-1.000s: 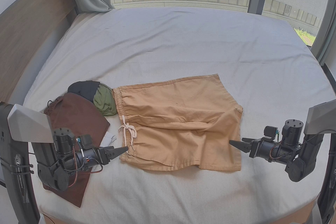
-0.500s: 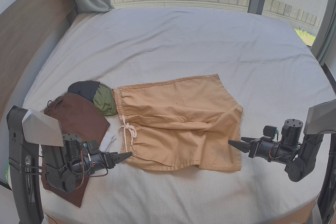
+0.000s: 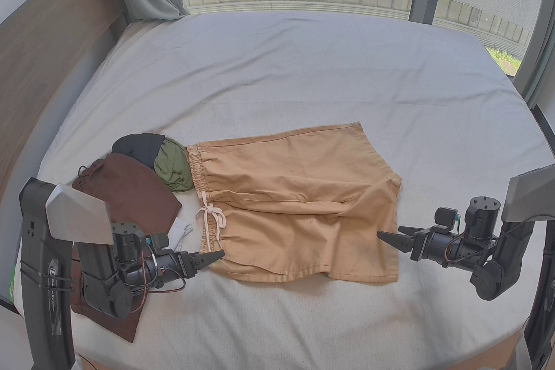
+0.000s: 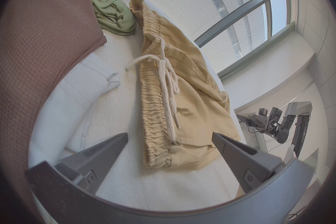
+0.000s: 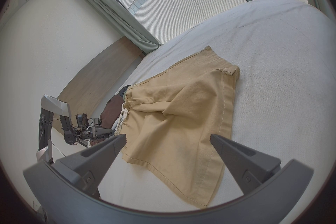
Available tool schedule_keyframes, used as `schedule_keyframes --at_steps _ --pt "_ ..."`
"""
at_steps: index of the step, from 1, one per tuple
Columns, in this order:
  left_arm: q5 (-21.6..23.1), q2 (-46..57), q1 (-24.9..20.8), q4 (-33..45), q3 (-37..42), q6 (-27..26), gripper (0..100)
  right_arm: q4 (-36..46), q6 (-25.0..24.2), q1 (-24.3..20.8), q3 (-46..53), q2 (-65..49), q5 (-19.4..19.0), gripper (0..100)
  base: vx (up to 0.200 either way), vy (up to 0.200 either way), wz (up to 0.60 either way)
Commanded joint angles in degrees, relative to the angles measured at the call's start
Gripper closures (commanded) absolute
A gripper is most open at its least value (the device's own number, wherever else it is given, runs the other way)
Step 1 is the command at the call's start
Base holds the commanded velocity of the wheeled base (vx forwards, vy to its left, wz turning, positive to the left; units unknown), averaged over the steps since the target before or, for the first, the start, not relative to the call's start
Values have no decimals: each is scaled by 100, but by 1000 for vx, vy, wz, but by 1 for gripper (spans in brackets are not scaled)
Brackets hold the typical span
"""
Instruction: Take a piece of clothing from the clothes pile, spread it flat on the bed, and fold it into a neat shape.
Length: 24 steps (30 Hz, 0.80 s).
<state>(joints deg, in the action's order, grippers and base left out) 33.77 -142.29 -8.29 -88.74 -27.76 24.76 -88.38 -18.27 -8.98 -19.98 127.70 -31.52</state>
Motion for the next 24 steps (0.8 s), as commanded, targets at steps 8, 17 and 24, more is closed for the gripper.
schedule_keyframes --at_steps 8,17,24 --pt "-28 -132 -6 5 -98 -15 100 5 8 2 56 10 6 0 0 0 0" --pt "-28 -71 56 -3 34 -147 100 5 131 11 179 54 -12 0 0 0 0" --pt "-11 78 73 -3 482 -331 100 14 272 55 442 71 -47 0 0 0 0"
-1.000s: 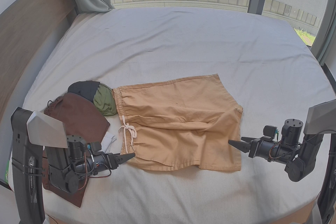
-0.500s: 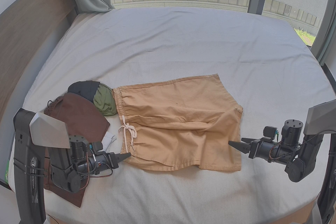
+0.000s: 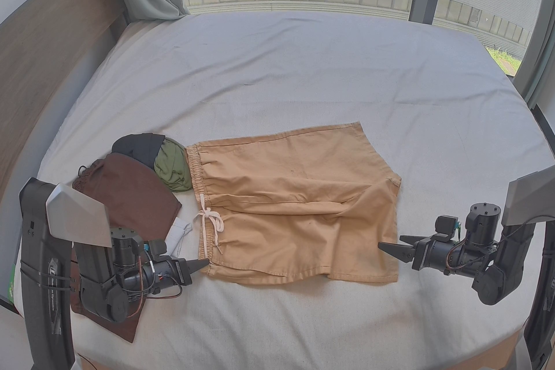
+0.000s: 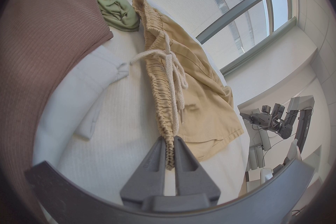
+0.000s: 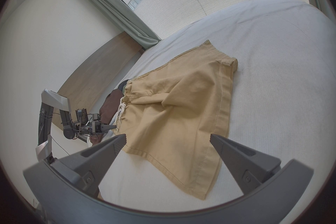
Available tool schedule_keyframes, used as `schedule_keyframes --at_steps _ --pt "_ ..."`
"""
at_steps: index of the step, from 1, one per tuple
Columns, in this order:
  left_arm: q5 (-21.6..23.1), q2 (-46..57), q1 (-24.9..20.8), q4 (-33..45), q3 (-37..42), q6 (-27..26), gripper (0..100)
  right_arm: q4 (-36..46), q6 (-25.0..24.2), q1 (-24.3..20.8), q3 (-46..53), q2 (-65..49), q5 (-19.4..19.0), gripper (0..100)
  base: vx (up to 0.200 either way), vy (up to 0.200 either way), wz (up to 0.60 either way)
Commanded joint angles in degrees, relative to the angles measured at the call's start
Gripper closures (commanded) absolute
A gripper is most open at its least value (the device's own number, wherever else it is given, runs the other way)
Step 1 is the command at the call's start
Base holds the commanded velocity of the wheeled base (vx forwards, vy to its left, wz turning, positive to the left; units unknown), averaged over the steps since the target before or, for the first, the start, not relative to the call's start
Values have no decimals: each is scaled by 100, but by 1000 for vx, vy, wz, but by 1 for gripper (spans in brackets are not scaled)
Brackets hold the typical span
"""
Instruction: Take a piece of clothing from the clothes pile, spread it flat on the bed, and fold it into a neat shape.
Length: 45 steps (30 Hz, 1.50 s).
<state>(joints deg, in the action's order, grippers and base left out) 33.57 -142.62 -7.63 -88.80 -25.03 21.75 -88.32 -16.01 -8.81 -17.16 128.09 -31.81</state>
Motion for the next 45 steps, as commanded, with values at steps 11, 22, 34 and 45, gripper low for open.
schedule_keyframes --at_steps 11,22,34,45 --pt "-9 103 -2 3 174 -39 100 8 89 73 512 217 -27 0 0 0 0" --pt "-9 103 7 3 147 -39 100 -1 309 117 442 762 -19 0 0 0 0" --pt "-17 103 -2 3 130 -39 100 -1 177 73 284 1210 -27 0 0 0 0" --pt "-9 103 -2 3 121 -39 100 -10 -140 -24 301 1034 -300 0 0 0 0"
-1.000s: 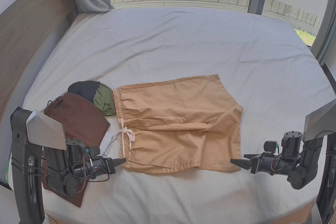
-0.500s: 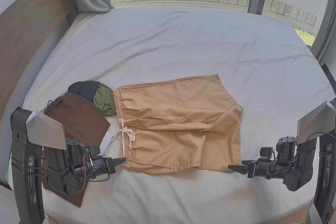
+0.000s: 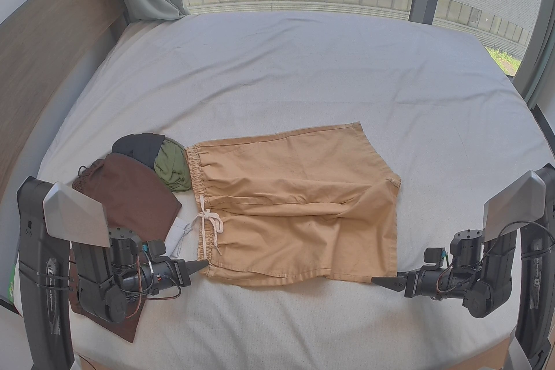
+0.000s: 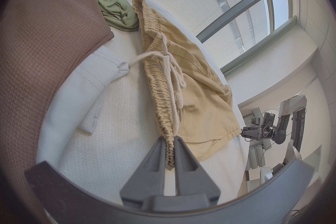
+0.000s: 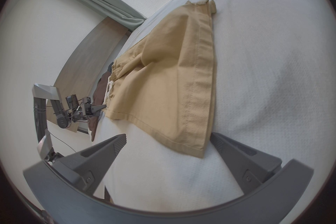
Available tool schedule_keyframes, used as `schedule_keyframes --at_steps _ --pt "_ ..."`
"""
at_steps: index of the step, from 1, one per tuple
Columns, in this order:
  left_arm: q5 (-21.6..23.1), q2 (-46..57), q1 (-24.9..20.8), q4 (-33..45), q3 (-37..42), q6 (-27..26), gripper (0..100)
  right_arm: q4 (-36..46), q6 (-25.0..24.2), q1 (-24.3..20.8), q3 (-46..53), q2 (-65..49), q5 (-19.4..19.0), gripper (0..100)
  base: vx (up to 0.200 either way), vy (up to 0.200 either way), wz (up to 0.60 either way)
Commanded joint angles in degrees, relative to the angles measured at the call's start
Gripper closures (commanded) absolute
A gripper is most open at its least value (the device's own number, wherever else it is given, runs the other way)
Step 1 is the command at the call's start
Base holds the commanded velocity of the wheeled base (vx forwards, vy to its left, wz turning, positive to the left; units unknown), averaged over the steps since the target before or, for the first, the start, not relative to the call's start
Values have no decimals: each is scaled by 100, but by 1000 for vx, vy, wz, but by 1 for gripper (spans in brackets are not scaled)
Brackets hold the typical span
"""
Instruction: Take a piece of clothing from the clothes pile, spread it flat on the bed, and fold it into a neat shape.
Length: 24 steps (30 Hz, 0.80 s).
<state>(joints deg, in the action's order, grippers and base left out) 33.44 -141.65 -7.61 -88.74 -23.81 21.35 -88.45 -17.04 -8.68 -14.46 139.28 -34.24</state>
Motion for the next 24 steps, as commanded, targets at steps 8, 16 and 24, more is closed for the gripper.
schedule_keyframes --at_steps 8,16,24 --pt "5 -11 -4 -3 -36 1 100 12 -45 -20 136 -401 -188 0 0 0 0" --pt "5 -11 -4 -3 -36 1 100 12 -45 -11 242 -630 -285 0 0 0 0" --pt "-4 -11 -4 -3 -36 1 100 12 -36 15 198 -551 -285 0 0 0 0"
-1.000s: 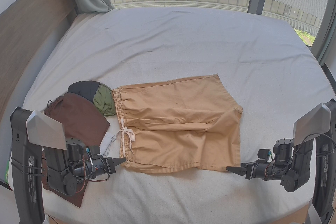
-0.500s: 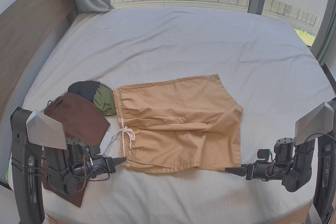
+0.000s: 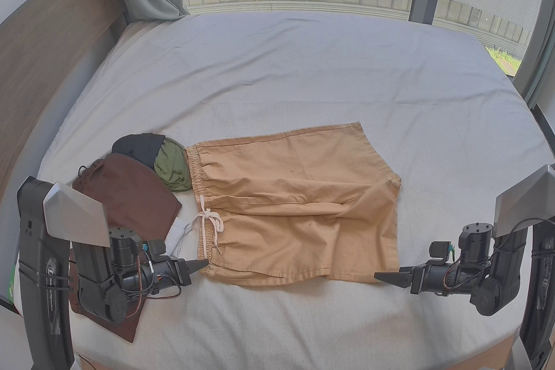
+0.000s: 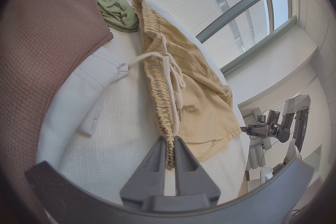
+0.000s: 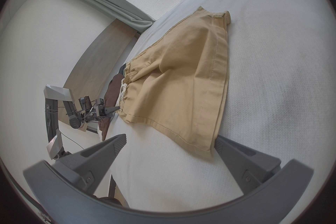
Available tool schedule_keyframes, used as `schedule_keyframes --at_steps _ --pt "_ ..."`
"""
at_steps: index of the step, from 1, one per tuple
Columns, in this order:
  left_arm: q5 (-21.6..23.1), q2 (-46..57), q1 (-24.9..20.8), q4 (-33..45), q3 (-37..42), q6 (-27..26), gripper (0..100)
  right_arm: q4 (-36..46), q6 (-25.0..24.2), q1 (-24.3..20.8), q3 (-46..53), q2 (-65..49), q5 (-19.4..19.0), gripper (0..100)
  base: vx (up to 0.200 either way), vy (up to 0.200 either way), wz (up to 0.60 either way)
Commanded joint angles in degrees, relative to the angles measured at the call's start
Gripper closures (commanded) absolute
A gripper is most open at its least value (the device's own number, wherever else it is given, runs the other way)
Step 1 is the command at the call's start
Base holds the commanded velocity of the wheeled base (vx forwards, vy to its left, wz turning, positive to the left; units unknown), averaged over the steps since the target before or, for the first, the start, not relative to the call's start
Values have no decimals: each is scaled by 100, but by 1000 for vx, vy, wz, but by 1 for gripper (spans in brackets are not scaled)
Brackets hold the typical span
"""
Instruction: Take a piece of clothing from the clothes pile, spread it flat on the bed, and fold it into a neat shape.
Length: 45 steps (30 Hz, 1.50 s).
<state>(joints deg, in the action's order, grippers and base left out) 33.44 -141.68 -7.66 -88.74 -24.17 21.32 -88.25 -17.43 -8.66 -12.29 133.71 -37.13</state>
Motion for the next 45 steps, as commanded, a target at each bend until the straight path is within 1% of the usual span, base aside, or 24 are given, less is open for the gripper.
schedule_keyframes --at_steps 1,2,3,14,19,26,30,35,37,38,40,45 --pt "-4 -9 1 -3 0 4 100 -8 3 13 -19 6 4 0 0 0 0" --pt "-4 -9 1 -3 0 4 100 -8 3 22 -28 6 4 0 0 0 0" --pt "-4 -9 1 -3 0 4 100 -8 3 22 -37 15 4 100 0 0 0" --pt "-4 0 1 -3 0 4 100 -8 65 83 -37 112 31 100 0 0 0" --pt "5 0 1 -3 0 4 100 -8 100 198 -19 147 66 100 0 0 0" --pt "31 53 10 -3 106 4 100 1 355 382 69 138 48 100 0 0 0" --pt "119 220 71 -3 299 12 100 1 390 409 227 138 48 100 0 0 0" --pt "339 404 177 -3 589 -23 100 1 618 435 341 138 48 100 0 0 0" --pt "400 448 238 -3 704 -137 100 1 706 461 420 138 48 100 0 0 0" --pt "444 483 309 5 862 -348 100 1 812 505 491 138 48 100 0 0 0" --pt "471 483 370 -3 976 -533 100 1 926 549 534 138 39 100 0 0 0" --pt "479 475 484 5 1143 -849 100 1 1084 602 675 147 31 100 0 0 0"
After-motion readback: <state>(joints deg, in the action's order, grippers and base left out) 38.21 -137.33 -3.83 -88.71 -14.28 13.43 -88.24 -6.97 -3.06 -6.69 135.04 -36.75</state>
